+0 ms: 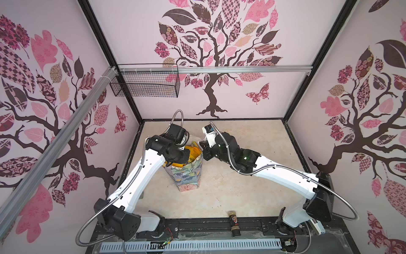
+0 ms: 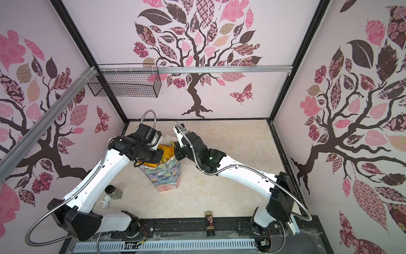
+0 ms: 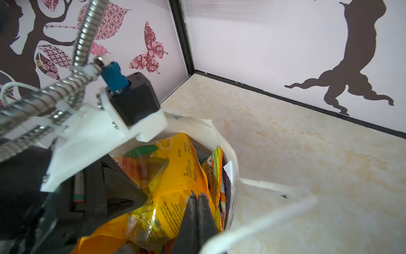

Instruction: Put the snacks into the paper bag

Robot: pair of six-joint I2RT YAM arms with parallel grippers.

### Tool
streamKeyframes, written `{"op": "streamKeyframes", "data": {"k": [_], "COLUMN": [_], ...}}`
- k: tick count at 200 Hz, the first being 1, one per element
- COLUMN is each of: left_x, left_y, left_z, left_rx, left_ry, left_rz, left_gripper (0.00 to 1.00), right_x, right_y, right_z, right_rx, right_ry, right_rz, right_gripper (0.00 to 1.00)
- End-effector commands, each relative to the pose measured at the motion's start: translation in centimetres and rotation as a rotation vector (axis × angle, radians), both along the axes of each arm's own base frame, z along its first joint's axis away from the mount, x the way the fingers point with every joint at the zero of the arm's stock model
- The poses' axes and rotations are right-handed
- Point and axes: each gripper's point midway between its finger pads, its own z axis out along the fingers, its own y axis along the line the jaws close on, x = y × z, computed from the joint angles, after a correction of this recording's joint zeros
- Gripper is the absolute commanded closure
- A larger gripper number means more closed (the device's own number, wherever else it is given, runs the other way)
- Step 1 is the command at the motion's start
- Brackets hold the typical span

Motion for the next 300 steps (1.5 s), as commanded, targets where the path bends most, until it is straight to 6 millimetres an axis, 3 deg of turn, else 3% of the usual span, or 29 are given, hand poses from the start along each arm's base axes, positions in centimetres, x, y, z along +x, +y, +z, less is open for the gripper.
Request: {"op": "streamKeyframes", "data": {"k": [1, 35, 50, 64, 77, 93, 112, 147, 178, 200, 231, 262, 267, 287, 300], "left_x": [-2.4, -1.9, -0.9, 0.5, 1.5, 2.8, 3.7, 4.4, 5.1, 5.8, 7.3, 8.9, 9.3, 10.1, 10.4], "left_y": [-0.4, -0.7, -0.8, -0.9, -0.9, -0.5, 0.5, 3.9, 7.7, 9.4, 10.0, 9.0, 8.8, 8.4, 8.5], "left_z": [-3.3, -4.9, -4.2, -2.7, -0.8, 2.6, 7.3, 14.2, 18.7, 21.6, 21.8, 20.7, 19.4, 18.0, 17.0], "left_rx": [0.044, 0.050, 0.050, 0.052, 0.060, 0.068, 0.070, 0.034, 0.013, 0.003, 0.016, -0.048, -0.047, -0.061, -0.055], "left_ry": [0.129, 0.120, 0.071, 0.003, -0.056, -0.158, -0.291, -0.460, -0.575, -0.646, -0.656, -0.658, -0.632, -0.618, -0.607], "left_rz": [-0.033, -0.024, -0.017, -0.016, -0.016, 0.001, 0.038, 0.146, 0.258, 0.311, 0.344, 0.346, 0.344, 0.346, 0.357], "left_gripper": [1.00, 1.00, 0.98, 0.86, 0.82, 0.51, 0.29, 0.11, 0.07, 0.05, 0.04, 0.02, 0.02, 0.02, 0.02], "right_x": [-0.6, -0.5, -0.5, -0.2, 0.1, 0.6, 1.2, 3.3, 5.9, 6.5, 5.7, 3.9, 3.5, 1.8, 1.2], "right_y": [-0.6, -0.4, -0.4, -0.6, -0.8, -1.2, -1.6, -3.9, -7.4, -9.5, -12.4, -16.0, -16.5, -18.0, -18.6], "right_z": [2.6, 2.5, 2.5, 2.7, 3.0, 3.2, 3.5, 4.1, 4.7, 5.1, 5.1, 5.1, 5.0, 4.5, 4.2], "right_rx": [0.035, 0.022, 0.012, -0.004, -0.026, -0.053, -0.062, -0.074, -0.060, -0.084, -0.107, -0.130, -0.131, -0.119, -0.116], "right_ry": [-0.040, -0.043, -0.052, -0.072, -0.097, -0.124, -0.140, -0.161, -0.161, -0.181, -0.195, -0.209, -0.206, -0.193, -0.188], "right_rz": [0.021, 0.025, 0.025, 0.016, 0.001, -0.015, -0.022, -0.065, -0.118, -0.160, -0.213, -0.289, -0.299, -0.307, -0.315], "right_gripper": [0.99, 0.99, 0.99, 1.00, 1.00, 1.00, 1.00, 1.00, 1.00, 1.00, 1.00, 1.00, 1.00, 1.00, 0.79]}}
